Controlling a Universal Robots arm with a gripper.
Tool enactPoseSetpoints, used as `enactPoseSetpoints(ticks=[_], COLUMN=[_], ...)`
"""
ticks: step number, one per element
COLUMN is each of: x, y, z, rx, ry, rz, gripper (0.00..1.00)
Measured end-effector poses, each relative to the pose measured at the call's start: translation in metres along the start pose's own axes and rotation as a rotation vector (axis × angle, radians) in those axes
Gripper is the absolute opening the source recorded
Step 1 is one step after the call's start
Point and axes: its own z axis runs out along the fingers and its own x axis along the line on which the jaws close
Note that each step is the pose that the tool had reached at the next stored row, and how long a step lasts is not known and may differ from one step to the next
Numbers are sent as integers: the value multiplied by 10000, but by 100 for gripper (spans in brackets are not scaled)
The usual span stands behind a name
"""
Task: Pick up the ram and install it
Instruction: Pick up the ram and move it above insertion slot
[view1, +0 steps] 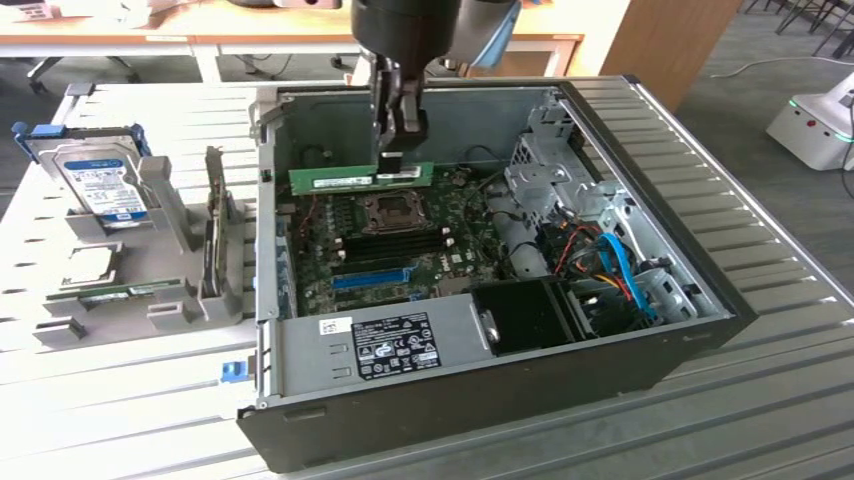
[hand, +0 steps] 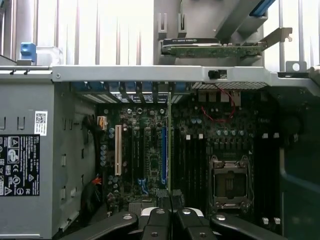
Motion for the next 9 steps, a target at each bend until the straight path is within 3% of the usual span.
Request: enactPoseSetpoints(ticks=[9], x=[-6], y=[-209], z=[-10], rx=[0], ry=[0], rz=[-1], gripper=[12])
